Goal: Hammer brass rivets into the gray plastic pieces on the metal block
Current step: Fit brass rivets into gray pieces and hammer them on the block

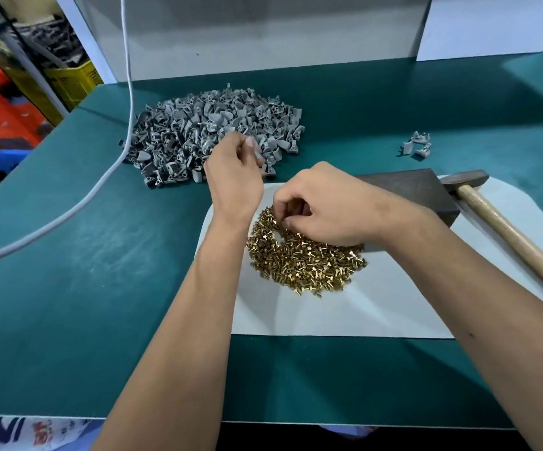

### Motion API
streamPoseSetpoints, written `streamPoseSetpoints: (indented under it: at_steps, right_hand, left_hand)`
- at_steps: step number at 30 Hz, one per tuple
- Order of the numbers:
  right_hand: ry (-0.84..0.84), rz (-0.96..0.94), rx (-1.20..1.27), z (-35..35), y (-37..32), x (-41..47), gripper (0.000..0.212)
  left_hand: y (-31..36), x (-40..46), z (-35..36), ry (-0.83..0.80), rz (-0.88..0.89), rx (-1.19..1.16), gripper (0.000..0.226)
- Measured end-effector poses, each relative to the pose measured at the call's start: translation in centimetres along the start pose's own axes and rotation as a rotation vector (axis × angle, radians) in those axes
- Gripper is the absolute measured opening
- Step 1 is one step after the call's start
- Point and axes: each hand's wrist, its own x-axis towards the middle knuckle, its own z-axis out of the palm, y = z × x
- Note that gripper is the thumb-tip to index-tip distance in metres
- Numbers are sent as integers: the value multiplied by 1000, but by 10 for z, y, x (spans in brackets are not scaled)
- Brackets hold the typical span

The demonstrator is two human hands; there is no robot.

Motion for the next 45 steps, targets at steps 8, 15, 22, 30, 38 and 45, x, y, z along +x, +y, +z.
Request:
streamPoseSetpoints:
  at_steps: [8, 15, 22, 30, 38, 45]
  right_hand:
    - [211, 46, 305, -7, 15, -24, 18]
    - [579, 52, 592, -34, 58, -60, 8]
    - [813, 204, 627, -31, 88, -78, 14]
    - [776, 223, 467, -20, 87, -76, 14]
    - [855, 216, 256, -17, 84, -72, 9]
    - [883, 218, 229, -13, 80, -69, 6]
  left_hand:
    - [31, -8, 0, -123, -284, -620, 29]
    - [71, -21, 29, -203, -487, -1044, 29]
    - [66, -32, 44, -377, -340, -1113, 11]
    - [59, -47, 54, -566, -138, -834, 33]
    - [59, -53, 57, -681, -144, -835, 40]
    - [56, -51, 56, -692, -148, -875, 36]
